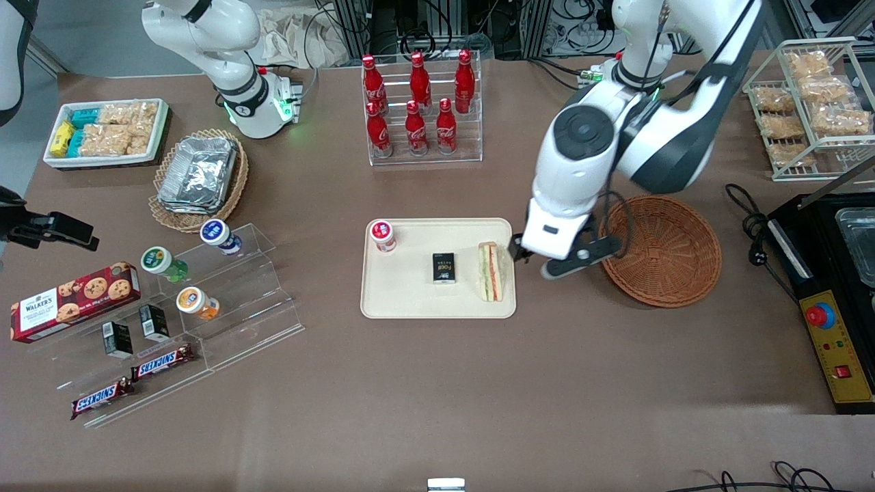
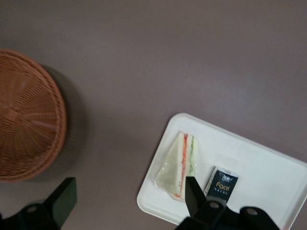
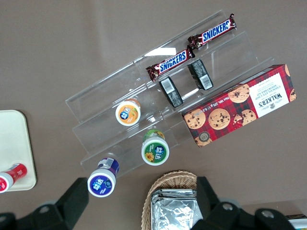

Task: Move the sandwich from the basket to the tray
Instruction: 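Lower the sandwich onto the tray, open the left gripper, lift away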

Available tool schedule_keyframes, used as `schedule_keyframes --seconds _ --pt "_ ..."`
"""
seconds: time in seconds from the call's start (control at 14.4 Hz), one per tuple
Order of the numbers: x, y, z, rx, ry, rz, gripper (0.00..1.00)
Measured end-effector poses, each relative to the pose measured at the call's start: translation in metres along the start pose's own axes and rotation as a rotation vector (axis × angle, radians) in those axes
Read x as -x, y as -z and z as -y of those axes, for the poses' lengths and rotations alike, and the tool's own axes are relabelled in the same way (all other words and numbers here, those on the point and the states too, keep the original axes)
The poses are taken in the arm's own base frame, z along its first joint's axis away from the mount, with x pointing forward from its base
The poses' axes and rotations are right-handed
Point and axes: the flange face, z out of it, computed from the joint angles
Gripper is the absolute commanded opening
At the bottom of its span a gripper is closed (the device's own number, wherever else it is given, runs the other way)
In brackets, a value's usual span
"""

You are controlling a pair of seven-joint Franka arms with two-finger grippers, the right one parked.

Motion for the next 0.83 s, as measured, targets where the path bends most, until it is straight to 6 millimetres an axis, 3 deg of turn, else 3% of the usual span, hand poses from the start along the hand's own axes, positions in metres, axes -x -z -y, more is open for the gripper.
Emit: schedule_keyframes --seconds 0.14,0.28,0.42,0.62,0.83 --pt "-0.022 0.042 0.052 0.005 -0.054 0.044 1.00" --pt "-0.042 0.086 0.122 0.008 -0.163 0.084 1.00" --pt "-0.054 0.116 0.179 0.017 -0.262 0.087 1.00" --pt "-0.073 0.120 0.235 0.020 -0.481 0.126 1.00" --pt "-0.088 0.111 0.247 0.025 -0.534 0.135 1.00"
